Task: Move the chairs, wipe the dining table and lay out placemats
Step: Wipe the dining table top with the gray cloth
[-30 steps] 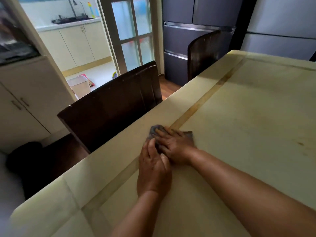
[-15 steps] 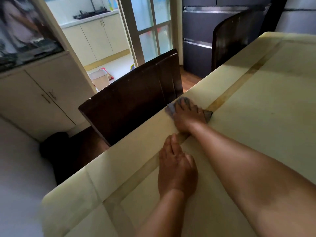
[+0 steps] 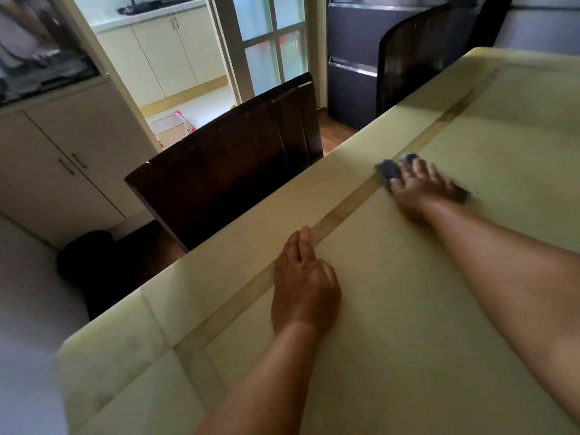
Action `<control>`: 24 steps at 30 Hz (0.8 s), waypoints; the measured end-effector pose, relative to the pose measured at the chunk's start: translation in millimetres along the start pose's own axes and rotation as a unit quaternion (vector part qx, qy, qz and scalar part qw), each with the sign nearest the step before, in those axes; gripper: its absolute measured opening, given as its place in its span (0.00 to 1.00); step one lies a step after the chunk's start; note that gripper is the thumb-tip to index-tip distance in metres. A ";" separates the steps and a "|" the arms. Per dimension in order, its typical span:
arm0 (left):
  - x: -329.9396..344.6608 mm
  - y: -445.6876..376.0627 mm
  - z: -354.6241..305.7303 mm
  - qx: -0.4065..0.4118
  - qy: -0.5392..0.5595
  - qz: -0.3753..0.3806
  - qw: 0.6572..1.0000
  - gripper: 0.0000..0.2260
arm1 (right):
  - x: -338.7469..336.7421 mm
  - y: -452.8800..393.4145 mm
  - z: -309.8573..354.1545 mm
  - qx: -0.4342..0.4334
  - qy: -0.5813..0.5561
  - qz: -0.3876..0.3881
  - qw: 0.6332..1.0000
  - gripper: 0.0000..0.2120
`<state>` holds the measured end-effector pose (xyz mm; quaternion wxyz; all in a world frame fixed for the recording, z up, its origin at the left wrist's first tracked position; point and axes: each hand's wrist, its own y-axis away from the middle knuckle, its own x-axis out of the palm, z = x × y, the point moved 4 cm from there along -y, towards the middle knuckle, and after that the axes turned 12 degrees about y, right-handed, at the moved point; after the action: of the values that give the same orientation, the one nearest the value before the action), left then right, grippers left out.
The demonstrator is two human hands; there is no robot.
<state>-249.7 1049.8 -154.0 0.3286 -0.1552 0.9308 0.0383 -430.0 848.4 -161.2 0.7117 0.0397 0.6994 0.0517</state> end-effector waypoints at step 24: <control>-19.4 157.6 -6.2 -0.013 0.007 -0.118 0.993 0.16 | 29.9 261.5 -76.3 -0.225 0.032 0.038 0.973 0.26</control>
<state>-288.7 1203.4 -141.9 0.3227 -0.2683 0.9076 0.0104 -510.5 1110.4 -158.6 0.6772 -0.0962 0.6901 0.2363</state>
